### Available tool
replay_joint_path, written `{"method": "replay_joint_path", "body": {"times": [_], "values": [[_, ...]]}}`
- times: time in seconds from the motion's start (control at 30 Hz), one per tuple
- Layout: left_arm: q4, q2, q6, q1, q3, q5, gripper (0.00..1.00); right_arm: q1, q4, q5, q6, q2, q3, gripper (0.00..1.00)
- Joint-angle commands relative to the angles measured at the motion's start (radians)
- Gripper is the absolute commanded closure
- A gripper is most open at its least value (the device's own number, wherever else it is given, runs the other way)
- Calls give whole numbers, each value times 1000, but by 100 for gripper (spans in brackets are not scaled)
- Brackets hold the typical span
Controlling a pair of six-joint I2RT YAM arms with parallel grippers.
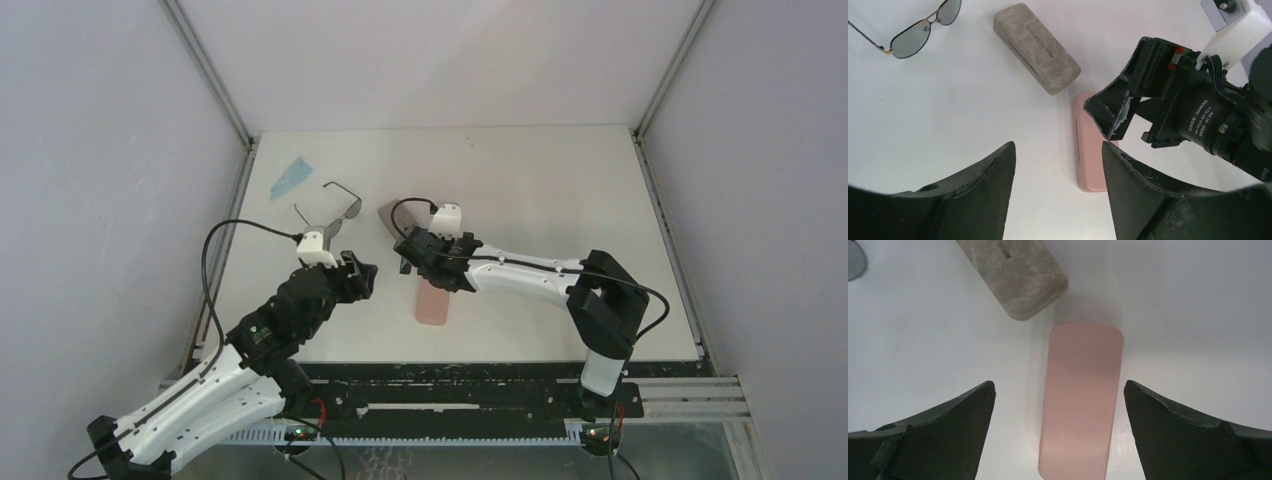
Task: Organize the sunglasses
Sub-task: Close the sunglasses case at the center of the board, then move the sunglasses case at the center of the board.
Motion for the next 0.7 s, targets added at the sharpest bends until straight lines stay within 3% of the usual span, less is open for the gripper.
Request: {"method": "replay_joint_path", "body": {"times": [0.0,0.13,0.47,0.67], "values": [[-52,-38,-1,-1,-21,-29,31,25,-141,38,55,49,68,0],[-65,-82,-6,-1,-36,-23,31,-3,-159,-39,107,100,78,1],[-93,-116,-8,-1,-52,-32,31,-9,-108,-132,56,172,78,4],[-92,-115,-12,-3,-51,-31,32,-25,-119,-142,43,175,77,13]]}}
